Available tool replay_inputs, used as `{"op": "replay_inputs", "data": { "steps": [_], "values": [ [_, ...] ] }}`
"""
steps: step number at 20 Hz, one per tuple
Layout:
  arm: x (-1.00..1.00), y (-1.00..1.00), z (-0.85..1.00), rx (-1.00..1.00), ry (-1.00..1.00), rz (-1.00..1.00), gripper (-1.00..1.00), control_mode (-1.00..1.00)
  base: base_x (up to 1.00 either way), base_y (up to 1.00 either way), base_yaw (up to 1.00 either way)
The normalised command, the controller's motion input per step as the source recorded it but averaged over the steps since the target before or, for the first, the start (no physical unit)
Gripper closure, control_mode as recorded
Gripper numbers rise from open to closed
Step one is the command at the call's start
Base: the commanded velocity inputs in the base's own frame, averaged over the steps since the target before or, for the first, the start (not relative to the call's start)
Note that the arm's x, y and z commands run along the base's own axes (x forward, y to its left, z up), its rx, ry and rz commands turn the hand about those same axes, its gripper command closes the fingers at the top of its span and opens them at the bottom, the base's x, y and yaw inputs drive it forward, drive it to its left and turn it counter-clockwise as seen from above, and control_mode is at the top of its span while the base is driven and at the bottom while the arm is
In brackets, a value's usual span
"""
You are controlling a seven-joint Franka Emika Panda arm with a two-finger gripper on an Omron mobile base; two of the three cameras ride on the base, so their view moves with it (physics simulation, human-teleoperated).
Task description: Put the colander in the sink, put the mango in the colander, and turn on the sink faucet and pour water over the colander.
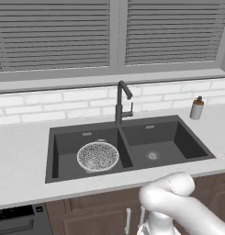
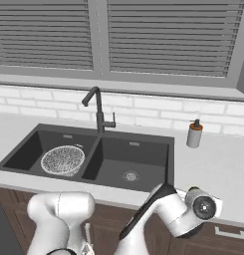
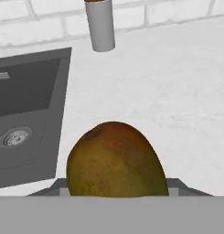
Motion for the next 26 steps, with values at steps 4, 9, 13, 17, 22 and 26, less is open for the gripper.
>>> {"op": "replay_inputs", "data": {
  "steps": [4,9,13,17,22,26],
  "values": [
    [-0.74,0.93,0.97,-0.28,-0.02,0.27,1.0,-1.0,0.0,0.0,0.0],
    [-0.42,1.0,1.0,-0.36,0.03,0.22,1.0,-1.0,0.0,0.0,0.0],
    [-0.33,1.0,1.0,-0.36,0.02,0.21,1.0,-1.0,0.0,0.0,0.0],
    [-0.29,1.0,1.0,-0.37,0.08,0.24,1.0,-1.0,0.0,0.0,0.0],
    [-0.28,1.0,1.0,-0.39,0.14,0.23,1.0,-1.0,0.0,0.0,0.0],
    [-0.25,1.0,1.0,-0.33,0.21,0.19,1.0,-1.0,0.0,0.0,0.0]
  ]
}}
